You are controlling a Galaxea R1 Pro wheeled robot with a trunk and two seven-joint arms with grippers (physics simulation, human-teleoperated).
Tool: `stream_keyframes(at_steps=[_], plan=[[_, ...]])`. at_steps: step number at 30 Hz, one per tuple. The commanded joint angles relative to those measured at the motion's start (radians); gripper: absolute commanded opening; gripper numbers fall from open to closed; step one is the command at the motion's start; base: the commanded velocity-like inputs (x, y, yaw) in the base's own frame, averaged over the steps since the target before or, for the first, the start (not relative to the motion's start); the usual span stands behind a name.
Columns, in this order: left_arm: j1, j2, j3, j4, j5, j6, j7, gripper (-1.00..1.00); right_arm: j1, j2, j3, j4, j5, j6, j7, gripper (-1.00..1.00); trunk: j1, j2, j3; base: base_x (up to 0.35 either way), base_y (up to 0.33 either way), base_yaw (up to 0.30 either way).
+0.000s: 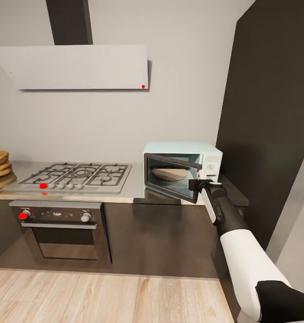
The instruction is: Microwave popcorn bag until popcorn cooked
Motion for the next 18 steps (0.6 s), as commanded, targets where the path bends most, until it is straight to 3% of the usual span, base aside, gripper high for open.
stream_keyframes(at_steps=[1,18], plan=[[0.000,0.000,0.003,-0.001,0.005,0.002,-0.001,1.00,-0.001,0.001,0.042,-0.008,-0.030,0.002,-0.013,-1.00,0.000,-0.001,-0.001,0.000,0.000,0.000],[0.000,0.000,0.004,-0.001,0.005,0.002,-0.001,1.00,-0.001,0.001,0.043,-0.008,-0.030,0.002,-0.013,-1.00,0.000,-0.001,-0.001,-0.021,0.000,0.000]])
